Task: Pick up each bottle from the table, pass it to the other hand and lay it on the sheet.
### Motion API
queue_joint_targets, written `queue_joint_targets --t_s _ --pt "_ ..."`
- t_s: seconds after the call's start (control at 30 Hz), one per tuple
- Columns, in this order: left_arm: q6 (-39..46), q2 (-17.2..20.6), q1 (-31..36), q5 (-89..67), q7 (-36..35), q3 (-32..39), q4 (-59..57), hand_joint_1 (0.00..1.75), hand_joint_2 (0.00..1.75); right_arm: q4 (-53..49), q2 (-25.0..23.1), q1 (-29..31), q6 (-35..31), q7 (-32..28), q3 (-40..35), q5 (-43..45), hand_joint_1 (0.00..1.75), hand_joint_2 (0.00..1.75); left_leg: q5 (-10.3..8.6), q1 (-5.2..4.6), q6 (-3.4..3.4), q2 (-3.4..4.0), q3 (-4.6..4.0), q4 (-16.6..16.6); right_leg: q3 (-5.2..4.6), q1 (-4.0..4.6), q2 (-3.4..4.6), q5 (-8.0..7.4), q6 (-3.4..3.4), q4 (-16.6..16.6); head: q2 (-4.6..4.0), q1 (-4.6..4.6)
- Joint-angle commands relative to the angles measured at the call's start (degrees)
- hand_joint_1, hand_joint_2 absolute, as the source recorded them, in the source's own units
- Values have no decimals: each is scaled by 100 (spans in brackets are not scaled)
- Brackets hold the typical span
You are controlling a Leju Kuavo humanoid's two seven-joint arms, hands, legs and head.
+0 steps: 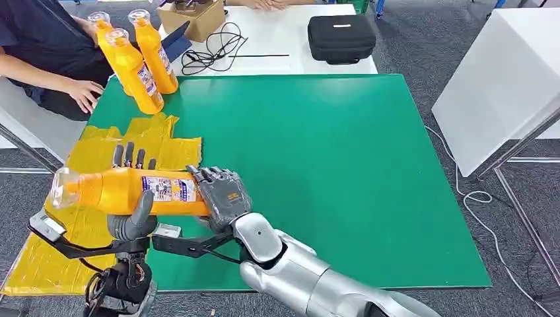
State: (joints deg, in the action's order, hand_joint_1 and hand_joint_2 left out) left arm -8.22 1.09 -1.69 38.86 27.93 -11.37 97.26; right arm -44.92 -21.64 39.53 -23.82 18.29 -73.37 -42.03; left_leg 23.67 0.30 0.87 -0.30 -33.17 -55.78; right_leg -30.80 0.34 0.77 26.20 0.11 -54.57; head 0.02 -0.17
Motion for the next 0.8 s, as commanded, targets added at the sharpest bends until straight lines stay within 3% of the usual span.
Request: queue_joint_targets --t_s 0.03,0.5,0.67,0.8 --pt "-98 50 392 27 -65 -54 97 175 175 210 164 -137 322 -113 -370 -97 175 175 5 7 -2 -25 22 5 35 8 -32 10 7 13 0 0" --pt "-97 12 425 20 -69 -99 88 175 175 279 164 -123 288 -139 -318 -81 175 175 3 7 -2 -25 17 5 29 7 -31 8 7 12 0 0" --pt "17 -80 826 23 -139 -45 -91 175 175 433 164 -37 271 -121 -89 72 175 175 0 6 -1 -35 11 3 26 6 -42 9 7 9 0 2" --pt "116 -33 657 -81 -101 288 129 175 175 1174 204 -62 -145 -482 776 -62 175 175 -2 5 -1 -30 17 7 28 5 -36 6 7 13 0 2"
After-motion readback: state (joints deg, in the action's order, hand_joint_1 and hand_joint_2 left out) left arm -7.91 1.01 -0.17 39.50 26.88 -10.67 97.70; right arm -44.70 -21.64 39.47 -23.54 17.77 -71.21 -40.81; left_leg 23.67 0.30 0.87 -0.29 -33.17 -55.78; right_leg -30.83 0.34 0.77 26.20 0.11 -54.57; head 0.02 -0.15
